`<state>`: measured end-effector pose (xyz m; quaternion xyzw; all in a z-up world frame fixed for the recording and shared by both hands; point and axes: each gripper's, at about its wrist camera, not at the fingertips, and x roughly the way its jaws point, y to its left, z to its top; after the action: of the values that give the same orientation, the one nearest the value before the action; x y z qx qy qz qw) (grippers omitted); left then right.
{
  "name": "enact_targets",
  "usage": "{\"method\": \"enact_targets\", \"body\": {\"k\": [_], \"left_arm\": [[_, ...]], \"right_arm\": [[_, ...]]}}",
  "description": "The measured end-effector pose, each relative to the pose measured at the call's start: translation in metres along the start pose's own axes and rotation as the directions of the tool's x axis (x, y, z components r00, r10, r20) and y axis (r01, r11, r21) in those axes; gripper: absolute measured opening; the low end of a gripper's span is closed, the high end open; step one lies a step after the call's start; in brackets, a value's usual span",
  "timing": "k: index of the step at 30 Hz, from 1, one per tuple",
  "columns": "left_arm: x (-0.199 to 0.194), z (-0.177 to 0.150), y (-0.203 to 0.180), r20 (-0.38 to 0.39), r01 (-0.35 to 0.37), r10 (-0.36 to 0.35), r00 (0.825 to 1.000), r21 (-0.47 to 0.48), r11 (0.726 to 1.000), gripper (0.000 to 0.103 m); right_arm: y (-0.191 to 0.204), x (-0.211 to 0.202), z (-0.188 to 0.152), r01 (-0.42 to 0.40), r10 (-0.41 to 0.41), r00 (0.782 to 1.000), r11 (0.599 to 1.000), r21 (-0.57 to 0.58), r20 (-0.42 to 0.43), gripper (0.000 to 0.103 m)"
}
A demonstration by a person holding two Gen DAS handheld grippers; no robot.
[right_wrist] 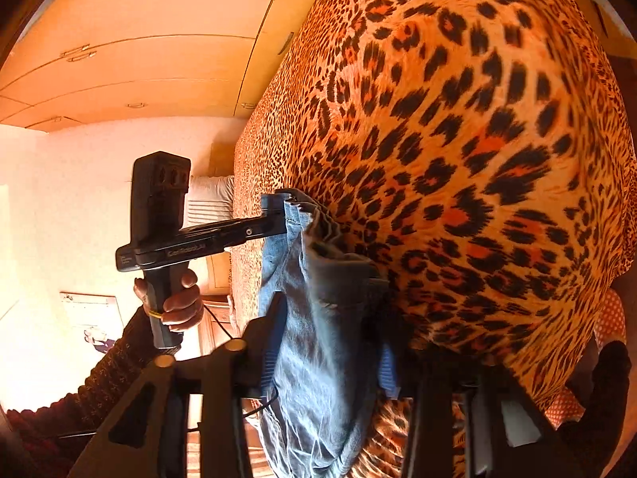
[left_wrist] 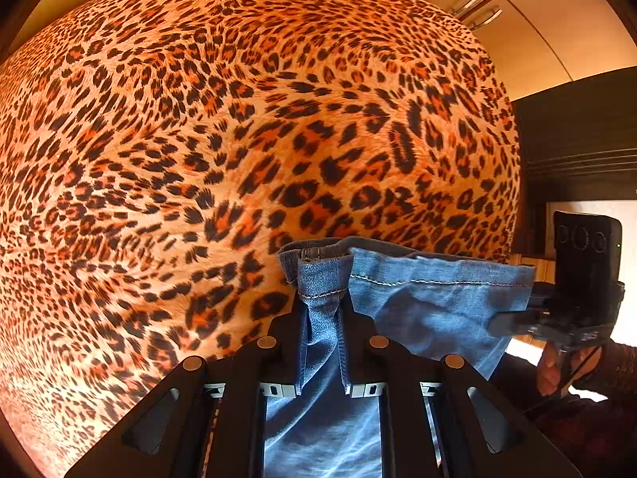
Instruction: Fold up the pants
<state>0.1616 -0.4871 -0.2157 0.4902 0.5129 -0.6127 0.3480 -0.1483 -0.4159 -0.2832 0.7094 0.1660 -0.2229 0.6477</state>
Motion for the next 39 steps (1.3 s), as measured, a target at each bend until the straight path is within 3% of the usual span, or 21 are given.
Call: {"method": "enact_targets", "body": {"k": [3,6,14,19,22,26,28,30,32,33,35,36,39], "left_arm": [[-0.009,-0.011,-0.002,0.059,-0.005,0.008,0.998,-0.047,0.999,0.010],[-0.027,-0.023,0.001,0.124,0.045,-0.030,0.992,-0.120,0.992,0.009],[-0.089,-0.100,0.012,0.316,0.112,-0.033,0.948,-0.238,0.965,0.009],[-0.134,-0.195,0.034,0.405,0.147,0.009,0.914,-0.352,0.924,0.010],[-0.140,-0.255,0.042,0.435,0.165,0.050,0.899,-0.442,0.882,0.011],[-0.125,-0.335,0.052,0.429,0.194,0.098,0.898,-0.587,0.786,0.012],[-0.111,-0.371,0.060,0.378,0.178,0.137,0.916,-0.687,0.705,0.015],[-0.091,-0.402,0.068,0.310,0.169,0.135,0.941,-0.777,0.606,0.016],[-0.082,-0.433,0.066,0.284,0.179,0.128,0.950,-0.834,0.523,0.017],[-0.083,-0.447,0.061,0.272,0.165,0.155,0.950,-0.855,0.491,0.015],[-0.089,-0.475,0.048,0.265,0.146,0.211,0.941,-0.879,0.453,0.017],[-0.094,-0.488,0.039,0.279,0.163,0.224,0.934,-0.889,0.427,0.023],[-0.103,-0.527,0.009,0.340,0.244,0.265,0.902,-0.910,0.337,0.044]], "right_arm": [[0.005,0.010,0.003,-0.009,0.009,1.000,1.000,0.005,-0.024,0.012],[0.024,0.007,0.002,-0.036,0.034,0.999,0.998,-0.049,-0.042,0.011],[0.092,0.004,-0.017,-0.093,0.059,0.987,0.967,-0.238,-0.149,0.011],[0.141,0.030,-0.052,-0.164,0.052,0.951,0.921,-0.354,-0.305,0.011],[0.167,0.062,-0.085,-0.206,0.006,0.901,0.887,-0.414,-0.434,0.011],[0.187,0.112,-0.145,-0.254,-0.116,0.789,0.832,-0.493,-0.603,0.014],[0.191,0.141,-0.180,-0.235,-0.244,0.734,0.784,-0.574,-0.634,0.017],[0.191,0.169,-0.210,-0.224,-0.384,0.656,0.723,-0.653,-0.650,0.025],[0.187,0.186,-0.238,-0.196,-0.539,0.562,0.649,-0.735,-0.627,0.030],[0.189,0.188,-0.247,-0.216,-0.581,0.530,0.612,-0.761,-0.618,0.030],[0.202,0.180,-0.251,-0.283,-0.613,0.506,0.546,-0.788,-0.607,0.035],[0.211,0.175,-0.247,-0.317,-0.610,0.496,0.536,-0.782,-0.618,0.038],[0.238,0.161,-0.213,-0.354,-0.554,0.534,0.539,-0.764,-0.639,0.049]]}}
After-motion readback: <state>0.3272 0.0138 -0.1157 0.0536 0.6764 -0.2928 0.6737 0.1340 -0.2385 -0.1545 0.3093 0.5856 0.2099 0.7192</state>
